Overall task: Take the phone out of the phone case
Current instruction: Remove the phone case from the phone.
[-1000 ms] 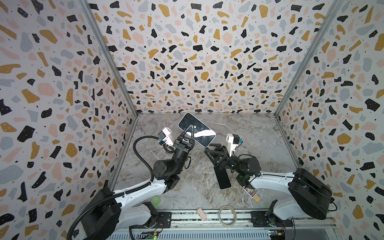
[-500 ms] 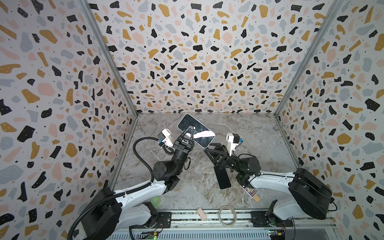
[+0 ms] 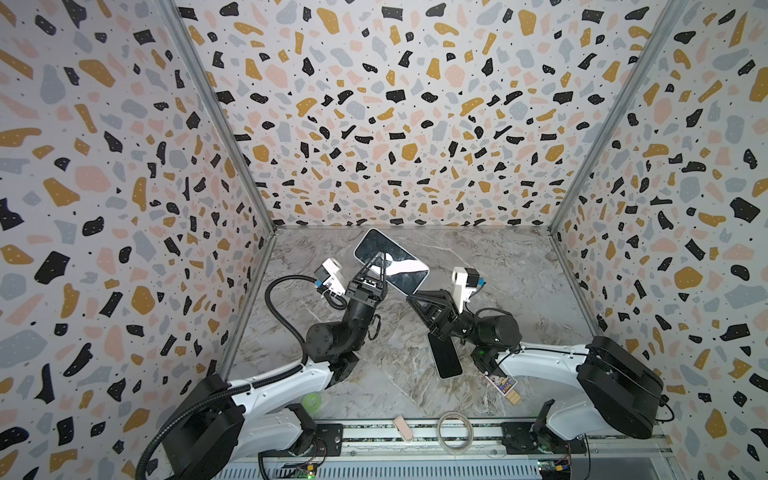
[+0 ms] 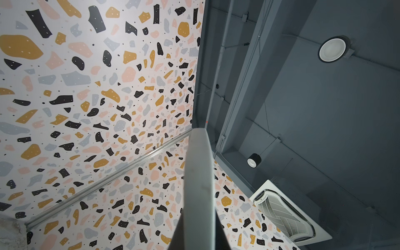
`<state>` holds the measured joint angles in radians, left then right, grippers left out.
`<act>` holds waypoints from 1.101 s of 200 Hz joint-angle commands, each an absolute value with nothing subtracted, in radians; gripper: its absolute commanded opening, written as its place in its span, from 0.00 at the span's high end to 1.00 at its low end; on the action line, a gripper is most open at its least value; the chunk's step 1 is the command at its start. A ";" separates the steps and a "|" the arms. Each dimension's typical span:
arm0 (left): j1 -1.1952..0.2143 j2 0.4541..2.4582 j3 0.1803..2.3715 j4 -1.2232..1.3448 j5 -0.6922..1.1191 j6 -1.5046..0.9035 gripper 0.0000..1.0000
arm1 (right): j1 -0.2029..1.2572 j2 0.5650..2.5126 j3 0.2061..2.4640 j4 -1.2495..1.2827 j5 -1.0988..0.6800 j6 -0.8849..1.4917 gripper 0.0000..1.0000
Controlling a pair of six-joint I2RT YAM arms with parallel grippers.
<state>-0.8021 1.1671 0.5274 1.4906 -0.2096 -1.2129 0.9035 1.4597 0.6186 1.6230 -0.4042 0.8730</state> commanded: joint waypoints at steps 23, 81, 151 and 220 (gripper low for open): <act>-0.807 1.155 0.545 1.590 -0.189 -1.249 1.00 | 0.903 1.459 0.650 1.821 -0.413 0.858 0.96; -0.810 1.131 0.609 1.416 -0.136 -1.293 1.00 | 0.904 1.425 0.666 1.716 -0.439 0.787 1.00; -0.810 1.105 0.656 1.248 -0.071 -1.337 1.00 | 0.896 1.354 0.675 1.515 -0.436 0.673 1.00; -0.818 1.068 0.577 1.405 -0.204 -1.245 1.00 | 0.931 1.304 0.555 1.645 -0.359 0.666 0.59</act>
